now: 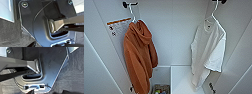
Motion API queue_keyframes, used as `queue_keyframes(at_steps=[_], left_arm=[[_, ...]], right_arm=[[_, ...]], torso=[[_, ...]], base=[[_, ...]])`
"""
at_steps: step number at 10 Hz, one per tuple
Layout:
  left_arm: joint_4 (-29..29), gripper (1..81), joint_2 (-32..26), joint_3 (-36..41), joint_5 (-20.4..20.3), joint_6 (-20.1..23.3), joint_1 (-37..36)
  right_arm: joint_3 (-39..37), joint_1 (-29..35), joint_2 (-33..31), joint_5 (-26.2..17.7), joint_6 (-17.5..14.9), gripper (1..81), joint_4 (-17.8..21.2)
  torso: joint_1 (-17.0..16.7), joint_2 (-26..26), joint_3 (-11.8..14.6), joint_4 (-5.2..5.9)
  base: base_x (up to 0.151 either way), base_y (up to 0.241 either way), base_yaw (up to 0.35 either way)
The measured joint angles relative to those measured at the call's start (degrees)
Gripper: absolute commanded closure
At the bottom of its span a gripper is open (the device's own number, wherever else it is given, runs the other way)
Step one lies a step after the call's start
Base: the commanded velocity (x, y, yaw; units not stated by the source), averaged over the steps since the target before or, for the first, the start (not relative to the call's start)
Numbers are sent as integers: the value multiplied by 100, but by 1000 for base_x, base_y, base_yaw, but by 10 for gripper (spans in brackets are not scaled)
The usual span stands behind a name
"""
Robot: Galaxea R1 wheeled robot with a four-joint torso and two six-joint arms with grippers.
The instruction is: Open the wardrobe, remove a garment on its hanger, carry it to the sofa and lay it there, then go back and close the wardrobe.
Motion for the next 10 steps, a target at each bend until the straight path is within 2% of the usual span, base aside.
queue_keyframes(at_steps=[4, 10], left_arm=[[0, 10, 1, 2, 9, 0, 15], [0, 10, 4, 10, 17, 0, 32]], right_arm=[[0, -4, 2, -5, 2, 10, 0], [5, -67, 28, -20, 0, 10, 0]], torso=[[0, 0, 0, 0], [2, 2, 33, 0]], base=[[95, 0, 0], [0, 0, 0]])
